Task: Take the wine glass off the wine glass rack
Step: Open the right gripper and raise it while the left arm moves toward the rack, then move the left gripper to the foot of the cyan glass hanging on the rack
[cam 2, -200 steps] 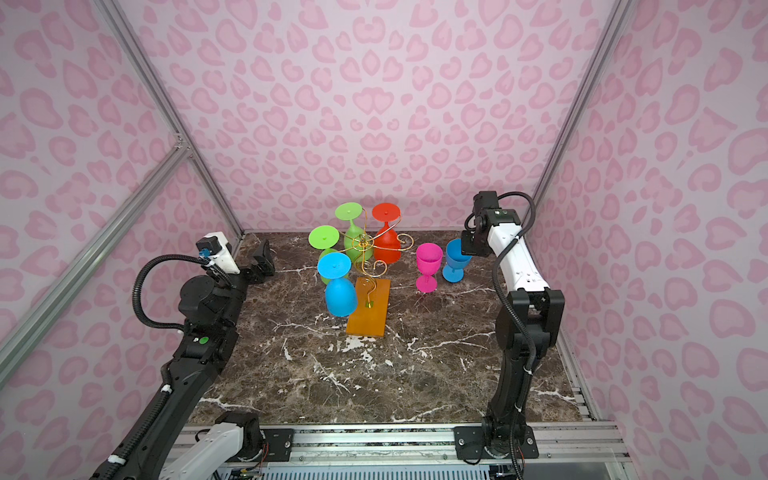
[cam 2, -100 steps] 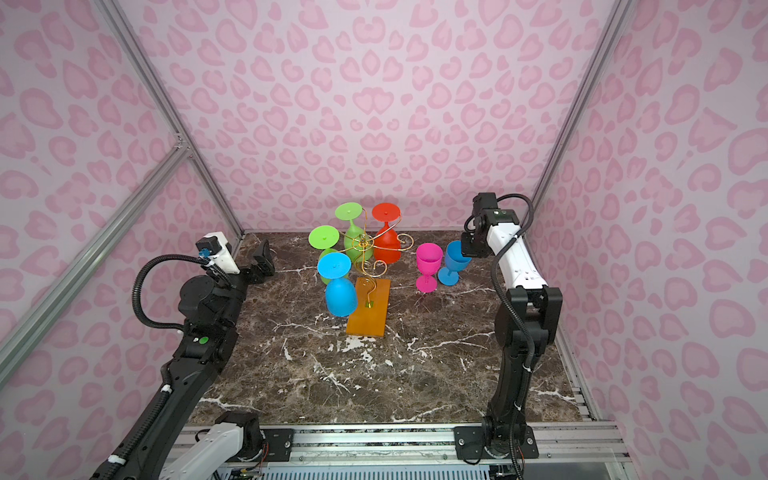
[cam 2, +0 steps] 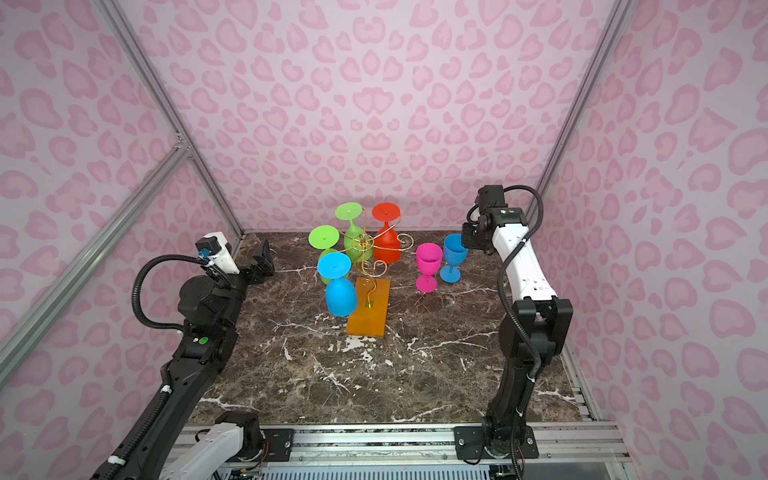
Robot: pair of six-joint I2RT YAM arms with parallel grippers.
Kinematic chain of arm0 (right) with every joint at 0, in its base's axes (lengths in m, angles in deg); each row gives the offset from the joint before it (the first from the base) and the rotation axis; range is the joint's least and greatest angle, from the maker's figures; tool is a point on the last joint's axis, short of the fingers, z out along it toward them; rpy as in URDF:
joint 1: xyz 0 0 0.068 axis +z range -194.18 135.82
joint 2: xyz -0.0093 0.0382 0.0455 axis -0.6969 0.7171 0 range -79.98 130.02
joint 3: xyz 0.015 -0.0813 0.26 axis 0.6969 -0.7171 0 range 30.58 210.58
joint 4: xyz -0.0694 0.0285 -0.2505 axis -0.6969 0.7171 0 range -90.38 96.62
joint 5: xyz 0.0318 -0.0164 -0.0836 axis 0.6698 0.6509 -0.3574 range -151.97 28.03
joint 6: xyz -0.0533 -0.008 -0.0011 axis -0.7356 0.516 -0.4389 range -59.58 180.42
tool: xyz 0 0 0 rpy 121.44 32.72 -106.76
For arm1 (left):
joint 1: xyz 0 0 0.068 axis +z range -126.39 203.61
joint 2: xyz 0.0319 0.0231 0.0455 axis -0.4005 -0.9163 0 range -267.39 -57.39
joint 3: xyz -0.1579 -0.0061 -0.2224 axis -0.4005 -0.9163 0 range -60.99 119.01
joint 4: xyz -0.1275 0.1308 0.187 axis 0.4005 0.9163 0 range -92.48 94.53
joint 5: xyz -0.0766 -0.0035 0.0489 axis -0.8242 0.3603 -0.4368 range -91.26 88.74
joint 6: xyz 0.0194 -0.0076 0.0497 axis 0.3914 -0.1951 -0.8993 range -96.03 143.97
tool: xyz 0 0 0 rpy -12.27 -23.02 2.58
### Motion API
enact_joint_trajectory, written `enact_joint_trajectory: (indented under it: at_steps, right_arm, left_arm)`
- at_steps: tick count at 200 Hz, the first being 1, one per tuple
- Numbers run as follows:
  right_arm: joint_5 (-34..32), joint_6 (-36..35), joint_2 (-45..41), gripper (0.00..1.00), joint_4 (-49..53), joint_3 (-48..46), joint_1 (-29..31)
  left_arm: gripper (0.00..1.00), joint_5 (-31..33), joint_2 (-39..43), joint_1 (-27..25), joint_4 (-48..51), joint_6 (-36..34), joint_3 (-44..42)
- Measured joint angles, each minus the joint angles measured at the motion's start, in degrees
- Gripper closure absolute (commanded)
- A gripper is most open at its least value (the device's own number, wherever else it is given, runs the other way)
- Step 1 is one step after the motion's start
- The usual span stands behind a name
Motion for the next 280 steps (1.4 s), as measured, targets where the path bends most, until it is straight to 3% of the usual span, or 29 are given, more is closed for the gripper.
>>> enact_joint_trajectory:
  at_steps: [34, 64, 105, 135, 170, 241, 280]
  right_arm:
    - [2.4, 1.84, -6.58, 0.71, -4.94, -5.6, 0.02]
    - [3.45, 4.61, -16.72, 0.62, -12.63, -16.44, 1.31]
    - [0.63, 5.57, -30.53, 0.39, -22.84, -29.59, 7.3]
    - [-1.86, 5.64, -39.06, 0.23, -27.91, -36.26, 11.19]
    - [-3.56, 5.62, -46.53, 0.15, -33.73, -41.7, 15.47]
    - [-4.55, 5.7, -52.04, 0.13, -39.01, -46.9, 16.28]
    - [-3.34, 6.25, -52.37, 0.13, -40.63, -48.26, 16.28]
  left_arm:
    - [0.03, 1.22, 1.03, 0.24, 0.42, 1.42, 0.0]
    - [0.04, 2.99, 2.49, 0.42, 0.81, 3.17, 0.0]
    - [0.0, 2.34, 6.12, 0.55, 4.5, 9.01, 0.31]
    - [0.07, -1.75, 7.69, 0.92, 10.82, 15.1, 3.69]
    - [0.12, -13.64, 7.52, 1.07, 18.97, 20.63, 9.22]
    - [0.36, -43.6, 5.57, 1.05, 31.56, 31.67, 13.6]
    - [0.41, -52.37, 4.33, 0.76, 34.51, 36.28, 13.22]
